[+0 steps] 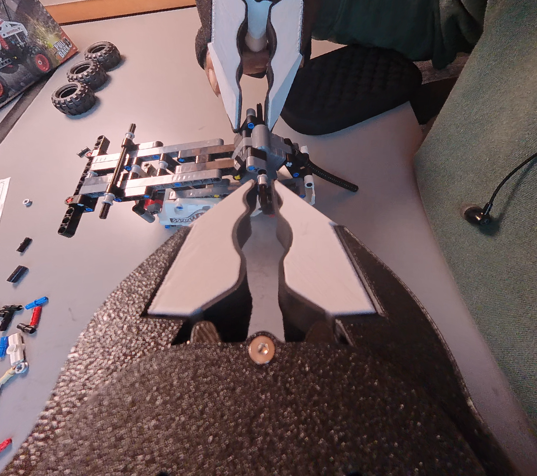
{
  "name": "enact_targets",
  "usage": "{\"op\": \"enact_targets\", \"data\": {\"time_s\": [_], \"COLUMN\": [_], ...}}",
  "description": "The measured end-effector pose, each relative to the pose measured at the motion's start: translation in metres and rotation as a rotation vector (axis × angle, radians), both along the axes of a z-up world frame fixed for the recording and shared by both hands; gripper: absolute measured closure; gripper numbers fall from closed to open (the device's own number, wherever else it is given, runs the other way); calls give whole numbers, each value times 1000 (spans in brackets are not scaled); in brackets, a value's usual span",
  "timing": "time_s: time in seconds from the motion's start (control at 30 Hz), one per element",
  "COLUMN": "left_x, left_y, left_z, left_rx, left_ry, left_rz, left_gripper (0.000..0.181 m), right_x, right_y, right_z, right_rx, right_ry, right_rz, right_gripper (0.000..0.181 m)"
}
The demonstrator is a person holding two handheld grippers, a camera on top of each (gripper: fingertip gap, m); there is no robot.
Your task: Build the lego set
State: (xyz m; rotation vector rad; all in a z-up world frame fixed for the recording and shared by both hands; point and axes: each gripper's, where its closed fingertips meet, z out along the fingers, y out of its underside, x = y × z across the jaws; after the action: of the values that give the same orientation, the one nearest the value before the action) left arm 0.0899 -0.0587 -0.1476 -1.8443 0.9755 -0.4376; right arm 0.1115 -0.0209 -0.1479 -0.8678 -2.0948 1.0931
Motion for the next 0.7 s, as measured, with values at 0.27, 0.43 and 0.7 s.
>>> {"op": "enact_targets", "data": {"time_s": [0.27, 0.43, 0.7], "left_x": [0, -1, -5], "left_y": [1, 1, -1], "left_z": [-2, -1, -1], "left_rx": [-6, 3, 1], "left_ry": [-6, -9, -10], "left_rz": [5, 8, 18], "left_gripper": [175, 172, 170], "right_x": [0, 4, -23], "right_y": [0, -9, -25], "right_z": [0, 27, 5], "right_rx": [16, -105, 44], "right_ry": [-11, 3, -95], "right_rz": [-4, 25, -30], "right_gripper": [162, 154, 155]}}
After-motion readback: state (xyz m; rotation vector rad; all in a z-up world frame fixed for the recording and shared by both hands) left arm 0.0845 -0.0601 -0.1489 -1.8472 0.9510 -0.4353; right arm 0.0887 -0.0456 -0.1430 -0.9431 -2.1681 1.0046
